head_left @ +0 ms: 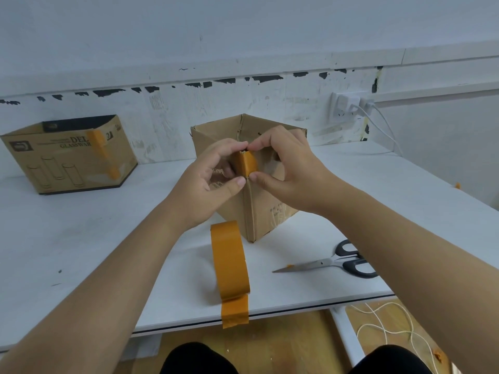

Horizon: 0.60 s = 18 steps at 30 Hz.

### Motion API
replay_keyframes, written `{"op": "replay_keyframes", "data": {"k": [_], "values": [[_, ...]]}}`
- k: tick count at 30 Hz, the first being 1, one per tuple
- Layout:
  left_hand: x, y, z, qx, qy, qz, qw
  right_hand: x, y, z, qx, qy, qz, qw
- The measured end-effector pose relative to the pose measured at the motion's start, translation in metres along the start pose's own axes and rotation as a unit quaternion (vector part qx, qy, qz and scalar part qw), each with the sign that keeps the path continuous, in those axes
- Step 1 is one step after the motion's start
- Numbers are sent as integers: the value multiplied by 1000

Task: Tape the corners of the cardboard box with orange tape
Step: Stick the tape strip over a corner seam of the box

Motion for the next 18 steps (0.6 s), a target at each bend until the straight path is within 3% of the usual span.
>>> {"op": "replay_keyframes", "data": {"k": [18], "values": [[0, 2, 3, -3, 59, -42, 997, -1, 1, 3, -21, 51, 19, 998]]}}
Point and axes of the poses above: each hand's wrist, its own z-axis towards the middle knuckle, its own x-axis out of the back of the hand, y = z × x, the point moved 5 cm from there along z, towards the middle knuckle, and after that the axes turned 14 degrees about x, right-handed, at the moved point
